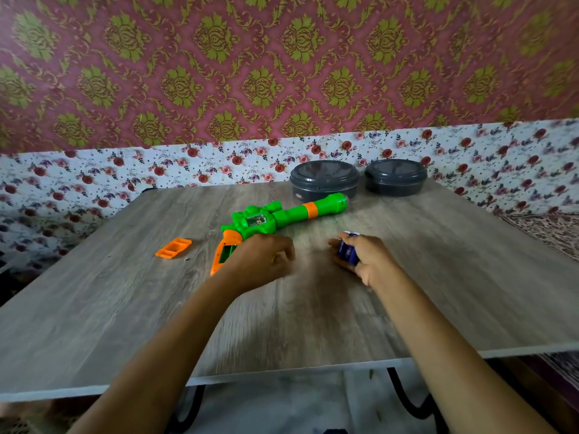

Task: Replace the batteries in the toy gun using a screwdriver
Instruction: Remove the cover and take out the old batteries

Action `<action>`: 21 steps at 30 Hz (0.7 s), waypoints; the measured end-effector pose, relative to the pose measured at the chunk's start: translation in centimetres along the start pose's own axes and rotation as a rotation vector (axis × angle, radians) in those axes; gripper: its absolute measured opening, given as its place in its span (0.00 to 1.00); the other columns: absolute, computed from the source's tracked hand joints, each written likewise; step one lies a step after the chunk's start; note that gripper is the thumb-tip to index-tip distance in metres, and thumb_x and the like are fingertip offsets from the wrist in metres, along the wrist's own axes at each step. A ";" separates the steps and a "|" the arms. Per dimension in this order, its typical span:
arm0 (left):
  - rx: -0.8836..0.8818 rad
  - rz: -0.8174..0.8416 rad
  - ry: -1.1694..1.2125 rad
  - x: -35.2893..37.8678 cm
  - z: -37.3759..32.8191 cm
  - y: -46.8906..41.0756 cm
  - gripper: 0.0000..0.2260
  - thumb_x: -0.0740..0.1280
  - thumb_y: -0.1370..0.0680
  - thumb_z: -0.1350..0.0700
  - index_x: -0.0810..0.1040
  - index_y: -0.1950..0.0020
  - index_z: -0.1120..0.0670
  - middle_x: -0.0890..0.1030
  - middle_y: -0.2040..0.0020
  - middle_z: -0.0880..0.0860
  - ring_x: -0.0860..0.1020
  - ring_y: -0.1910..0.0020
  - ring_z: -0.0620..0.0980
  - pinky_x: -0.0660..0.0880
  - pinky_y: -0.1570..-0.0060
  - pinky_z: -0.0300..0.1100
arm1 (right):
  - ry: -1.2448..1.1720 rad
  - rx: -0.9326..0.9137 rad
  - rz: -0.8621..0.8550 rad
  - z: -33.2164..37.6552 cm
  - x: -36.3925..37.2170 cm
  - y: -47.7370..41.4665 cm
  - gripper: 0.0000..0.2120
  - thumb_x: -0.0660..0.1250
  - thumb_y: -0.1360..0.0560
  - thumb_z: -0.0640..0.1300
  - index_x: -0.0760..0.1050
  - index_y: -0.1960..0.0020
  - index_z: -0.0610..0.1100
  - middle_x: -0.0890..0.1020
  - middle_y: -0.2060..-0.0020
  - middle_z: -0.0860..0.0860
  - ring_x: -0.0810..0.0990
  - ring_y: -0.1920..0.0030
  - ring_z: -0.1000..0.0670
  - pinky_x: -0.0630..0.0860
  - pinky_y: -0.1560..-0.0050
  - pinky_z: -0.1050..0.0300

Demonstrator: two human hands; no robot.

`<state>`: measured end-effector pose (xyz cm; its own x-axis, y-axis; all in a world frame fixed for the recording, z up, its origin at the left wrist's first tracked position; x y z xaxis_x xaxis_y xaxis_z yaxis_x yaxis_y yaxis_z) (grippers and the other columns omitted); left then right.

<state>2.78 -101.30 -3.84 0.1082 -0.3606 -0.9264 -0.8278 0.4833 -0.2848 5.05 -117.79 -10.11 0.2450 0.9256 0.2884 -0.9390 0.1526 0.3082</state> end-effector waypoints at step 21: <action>-0.323 -0.289 0.184 -0.7 5.7 -2.5 0.08 0.65 0.26 0.64 0.81 0.54 0.54 0.76 0.58 0.47 0.72 0.58 0.45 0.63 0.68 0.34 | 1.447 -0.810 0.291 0.2 4.9 1.1 0.19 0.64 0.26 0.46 0.72 0.36 0.42 0.77 0.40 0.45 0.73 0.38 0.46 0.67 0.41 0.59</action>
<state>7.91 -97.65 -3.87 0.2846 -0.5933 -0.7530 -0.9100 0.0797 -0.4068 5.24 -113.18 -8.22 0.0778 0.4178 -0.9052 -0.8965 -0.3679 -0.2468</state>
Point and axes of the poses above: each hand's wrist, its own y-axis away from the middle knuckle, its own x-axis out of the palm, z = x × y, the point moved 9 cm from there along -y, towards the middle knuckle
